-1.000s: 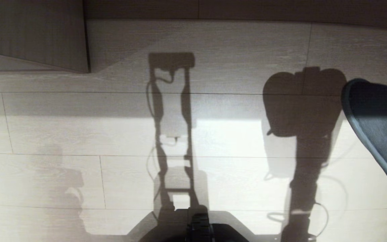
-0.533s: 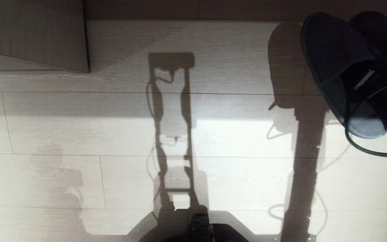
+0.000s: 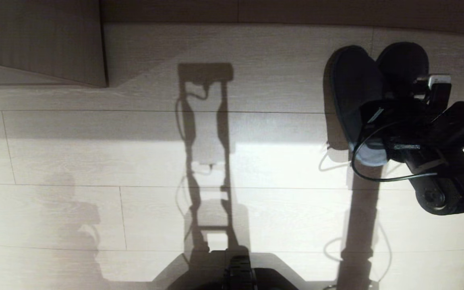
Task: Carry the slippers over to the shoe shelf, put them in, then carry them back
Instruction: Place the slippers on the floor
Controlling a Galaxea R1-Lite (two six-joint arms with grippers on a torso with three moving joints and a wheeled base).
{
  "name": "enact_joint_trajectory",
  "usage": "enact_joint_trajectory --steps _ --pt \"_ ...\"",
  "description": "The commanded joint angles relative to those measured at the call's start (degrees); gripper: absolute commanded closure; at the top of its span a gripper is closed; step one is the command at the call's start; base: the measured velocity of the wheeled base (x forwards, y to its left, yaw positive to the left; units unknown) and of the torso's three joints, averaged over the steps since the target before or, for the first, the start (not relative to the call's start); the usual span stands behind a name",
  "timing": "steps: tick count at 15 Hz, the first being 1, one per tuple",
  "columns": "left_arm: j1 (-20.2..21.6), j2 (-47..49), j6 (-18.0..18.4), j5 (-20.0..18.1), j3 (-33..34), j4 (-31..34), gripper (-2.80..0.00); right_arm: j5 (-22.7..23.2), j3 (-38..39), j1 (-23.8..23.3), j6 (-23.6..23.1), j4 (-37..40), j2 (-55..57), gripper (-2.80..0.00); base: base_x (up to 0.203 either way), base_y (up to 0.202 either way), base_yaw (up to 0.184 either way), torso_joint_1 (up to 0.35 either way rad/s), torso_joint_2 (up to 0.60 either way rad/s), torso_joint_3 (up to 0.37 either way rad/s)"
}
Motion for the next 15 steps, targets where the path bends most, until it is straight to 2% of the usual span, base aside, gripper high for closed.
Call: enact_joint_trajectory --steps 1,3,4,10,15 --pt "0.1 0.0 0.0 0.0 0.0 0.0 0.00 0.0 -0.3 0.0 -0.1 -0.4 3.6 0.00 0.000 0.000 0.000 0.000 0.00 0.000" --pt "0.1 0.0 0.0 0.0 0.0 0.0 0.00 -0.4 -0.2 0.0 -0.2 -0.4 5.7 0.00 0.000 0.000 0.000 0.000 0.00 0.000" --pt "0.0 0.0 0.0 0.0 0.0 0.0 0.00 -0.4 -0.1 0.1 -0.2 -0.4 6.0 -2.80 0.000 0.000 0.000 0.000 0.00 0.000" --pt "0.0 -0.1 -0.1 0.0 0.0 0.0 0.00 -0.9 0.6 0.1 -0.7 -0.1 4.0 -2.80 0.000 0.000 0.000 0.000 0.00 0.000" --pt "0.0 -0.1 -0.1 0.0 0.0 0.0 0.00 -0.6 5.6 0.7 -1.1 0.0 -1.5 -2.80 0.000 0.000 0.000 0.000 0.00 0.000"
